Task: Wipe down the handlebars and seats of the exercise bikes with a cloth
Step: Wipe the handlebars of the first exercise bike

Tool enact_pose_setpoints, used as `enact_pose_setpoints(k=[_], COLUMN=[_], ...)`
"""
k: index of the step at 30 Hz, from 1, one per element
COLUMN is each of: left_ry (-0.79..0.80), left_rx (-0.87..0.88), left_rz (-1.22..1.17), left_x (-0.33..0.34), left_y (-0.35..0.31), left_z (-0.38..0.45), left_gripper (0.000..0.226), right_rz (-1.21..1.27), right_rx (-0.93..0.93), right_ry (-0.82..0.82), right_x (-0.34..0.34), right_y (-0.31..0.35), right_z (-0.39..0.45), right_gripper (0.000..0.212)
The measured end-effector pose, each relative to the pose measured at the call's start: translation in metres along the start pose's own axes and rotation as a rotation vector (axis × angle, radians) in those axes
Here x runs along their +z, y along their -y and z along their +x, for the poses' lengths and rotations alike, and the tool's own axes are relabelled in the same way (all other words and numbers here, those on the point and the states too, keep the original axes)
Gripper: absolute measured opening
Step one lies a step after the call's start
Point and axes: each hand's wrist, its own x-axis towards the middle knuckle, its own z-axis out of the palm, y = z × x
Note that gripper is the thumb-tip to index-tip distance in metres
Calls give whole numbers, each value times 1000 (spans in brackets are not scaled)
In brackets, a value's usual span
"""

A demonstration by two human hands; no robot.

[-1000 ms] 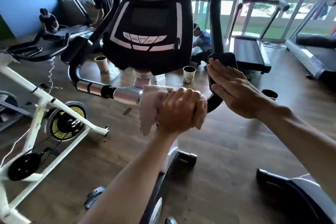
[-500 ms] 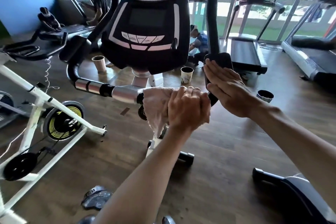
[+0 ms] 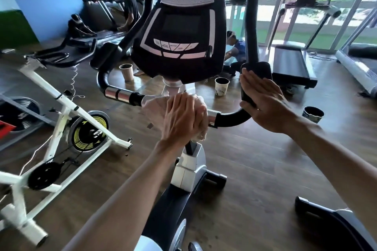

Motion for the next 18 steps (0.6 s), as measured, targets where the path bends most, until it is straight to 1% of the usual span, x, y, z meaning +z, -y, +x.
enact_pose_setpoints(k=[2,3,5,6,8,9,10,11,12,13,14,16,17,18], left_ry=[-9,-18,-45,-62,-94,-107,-116,-120,-110,-87,-54,8,38,64], left_rx=[16,15,3,0,15,21,24,26,27,28,21,-26,-76,-165], left_rz=[-8,-22,-64,-84,-101,-97,-88,-76,-65,-54,-49,-62,-81,-104], left_x=[-8,-14,-25,-31,-43,-48,-54,-59,-62,-63,-64,-66,-68,-70], left_y=[-5,-7,-14,-19,-27,-31,-34,-36,-37,-37,-35,-31,-31,-32], left_z=[-5,-7,-12,-16,-26,-31,-36,-41,-47,-53,-58,-67,-73,-80], left_gripper=[36,36,33,31,35,41,47,50,49,47,46,50,56,63], right_rz=[33,101,314,478,964,1191,1362,1472,1554,1623,1670,1698,1689,1676], right_rx=[49,63,73,83,191,271,340,382,392,382,368,344,356,363], right_ry=[-20,-62,-146,-144,-58,1,61,135,192,234,252,284,320,365], right_x=[2,3,13,19,29,32,34,33,33,29,28,30,33,38], right_y=[11,23,54,71,106,118,126,131,134,138,140,143,143,142], right_z=[-1,-4,-15,-22,-36,-41,-42,-42,-41,-40,-37,-33,-32,-31], right_gripper=[79,77,61,49,27,24,27,36,46,51,48,27,21,19])
